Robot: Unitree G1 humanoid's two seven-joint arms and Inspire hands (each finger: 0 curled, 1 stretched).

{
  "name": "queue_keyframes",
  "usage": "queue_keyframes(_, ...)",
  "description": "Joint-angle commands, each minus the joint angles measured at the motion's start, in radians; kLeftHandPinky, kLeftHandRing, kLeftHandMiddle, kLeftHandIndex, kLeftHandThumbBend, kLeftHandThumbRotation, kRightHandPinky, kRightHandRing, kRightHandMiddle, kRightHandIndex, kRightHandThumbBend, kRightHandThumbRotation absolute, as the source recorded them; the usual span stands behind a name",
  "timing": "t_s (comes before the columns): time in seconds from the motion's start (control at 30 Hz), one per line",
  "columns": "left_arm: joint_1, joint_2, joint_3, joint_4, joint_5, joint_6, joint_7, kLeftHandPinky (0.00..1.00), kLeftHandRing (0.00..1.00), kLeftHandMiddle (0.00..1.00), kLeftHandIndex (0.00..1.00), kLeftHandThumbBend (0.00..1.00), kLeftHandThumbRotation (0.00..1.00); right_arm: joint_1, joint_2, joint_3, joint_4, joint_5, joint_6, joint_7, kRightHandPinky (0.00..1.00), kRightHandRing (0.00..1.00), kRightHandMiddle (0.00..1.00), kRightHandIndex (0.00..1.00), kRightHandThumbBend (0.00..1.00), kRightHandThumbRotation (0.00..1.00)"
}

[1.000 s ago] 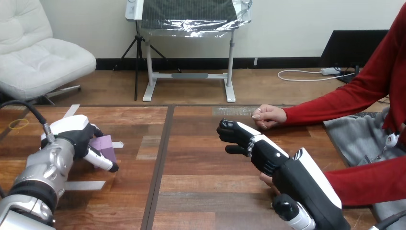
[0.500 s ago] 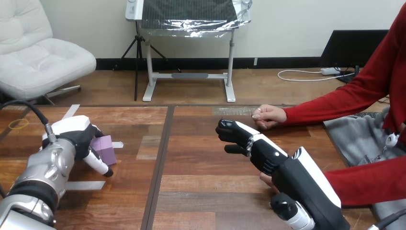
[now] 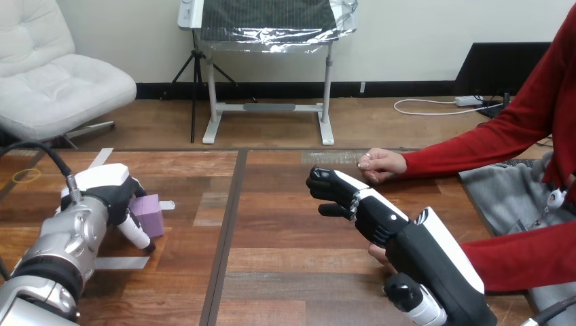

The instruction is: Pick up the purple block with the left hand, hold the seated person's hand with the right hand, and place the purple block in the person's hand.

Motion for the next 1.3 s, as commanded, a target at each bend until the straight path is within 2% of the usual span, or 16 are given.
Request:
queue_keyframes(0.0,-0.088,0.005,-0.015,-0.016,0.006,-0.006,0.026,0.61,0.77,0.79,0.76,0.73,0.08,-0.029,0.008,-0.018,-0.040,0.009,-0.010,-0.011,0.84,0.89,0.89,0.89,1.00,1.00)
queue_keyframes(0.53,-0.078,0.003,0.006,-0.015,-0.015,-0.021,0.063,0.55,0.68,0.72,0.70,0.72,0.01,-0.025,0.010,-0.017,-0.048,0.007,0.001,-0.015,0.84,0.89,0.89,0.89,1.00,1.00)
queue_keyframes(0.7,-0.074,0.000,0.020,-0.018,-0.033,-0.028,0.075,0.49,0.59,0.66,0.66,0.72,0.00,-0.027,0.011,-0.018,-0.046,0.006,-0.001,-0.015,0.84,0.89,0.89,0.89,1.00,1.00)
queue_keyframes(1.03,-0.068,0.000,0.019,-0.016,-0.045,-0.042,0.099,0.39,0.48,0.56,0.62,0.70,0.00,-0.028,0.012,-0.019,-0.042,0.006,-0.001,-0.016,0.84,0.89,0.89,0.89,1.00,1.00)
queue_keyframes(1.27,-0.063,-0.001,0.025,-0.013,-0.056,-0.059,0.123,0.27,0.35,0.45,0.54,0.67,0.00,-0.030,0.012,-0.019,-0.040,0.008,-0.003,-0.014,0.84,0.89,0.89,0.89,1.00,1.00)
